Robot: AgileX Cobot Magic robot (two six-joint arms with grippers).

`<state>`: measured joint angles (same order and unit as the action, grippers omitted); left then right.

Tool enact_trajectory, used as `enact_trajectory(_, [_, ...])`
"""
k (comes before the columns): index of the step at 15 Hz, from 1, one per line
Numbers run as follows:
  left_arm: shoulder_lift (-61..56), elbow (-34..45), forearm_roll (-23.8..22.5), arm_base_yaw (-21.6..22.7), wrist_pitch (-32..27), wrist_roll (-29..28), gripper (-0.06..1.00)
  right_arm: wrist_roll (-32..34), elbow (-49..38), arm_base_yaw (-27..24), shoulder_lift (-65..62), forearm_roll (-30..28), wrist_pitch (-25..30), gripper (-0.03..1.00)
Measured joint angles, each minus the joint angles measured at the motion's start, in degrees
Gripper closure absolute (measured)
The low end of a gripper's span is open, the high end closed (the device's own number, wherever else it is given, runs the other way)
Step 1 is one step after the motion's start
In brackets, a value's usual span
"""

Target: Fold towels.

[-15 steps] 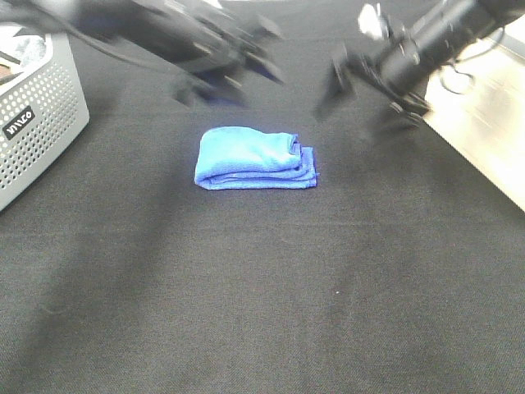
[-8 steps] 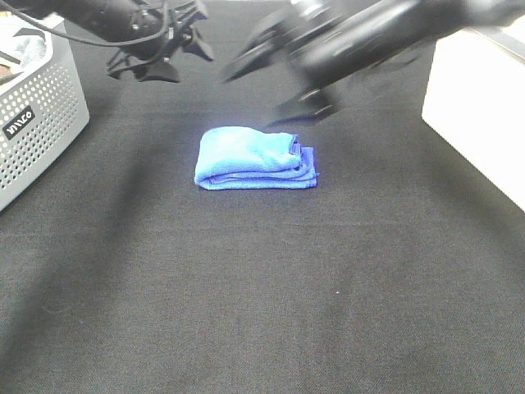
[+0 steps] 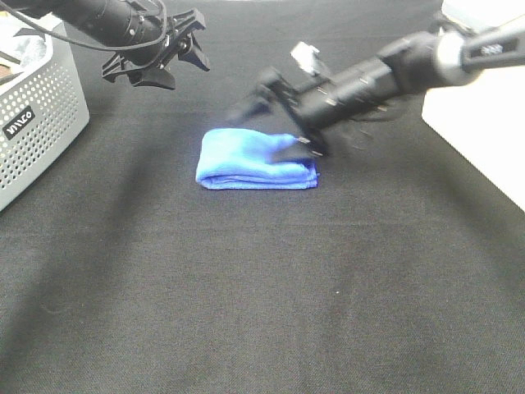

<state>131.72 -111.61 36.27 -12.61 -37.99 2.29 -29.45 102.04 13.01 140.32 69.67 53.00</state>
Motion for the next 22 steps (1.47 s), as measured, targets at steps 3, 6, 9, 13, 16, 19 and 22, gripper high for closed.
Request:
enact_trajectory(3, [0.0, 0.0, -0.3, 0.0, 0.0, 0.1, 0.31, 1.1, 0.3, -2.2, -0.1, -2.9, 1.3, 0.04])
enact_trajectory(6, [-0.6, 0.0, -1.4, 0.0, -1.5, 0.1, 0.31, 1.2, 0.3, -5.4, -3.0, -6.3, 5.3, 0.04])
enact_trajectory(9, [-2.6, 0.0, -3.6, 0.0, -3.6, 0.1, 0.31, 2.2, 0.3, -7.0, -6.5, -10.0, 8.0, 0.04])
enact_trajectory(13, [-10.3, 0.0, -10.2, 0.0, -14.8, 0.2, 0.31, 9.6, 0.3, -7.0, -17.2, -21.3, 13.4, 0.04])
enact_trajectory(16, [-16.6, 0.0, -15.0, 0.0, -23.4, 0.2, 0.31, 14.1, 0.3, -6.9, -25.6, -29.7, 15.8, 0.04])
enact_trajectory(19, [-23.6, 0.0, -17.8, 0.0, -29.3, 0.2, 0.31, 18.2, 0.3, -6.9, -32.5, -37.0, 16.3, 0.04])
enact_trajectory(22, [-31.4, 0.1, -24.6, 0.0, -31.4, -0.9, 0.31, 19.6, -3.0, -6.9, -41.0, -41.0, 16.4, 0.04])
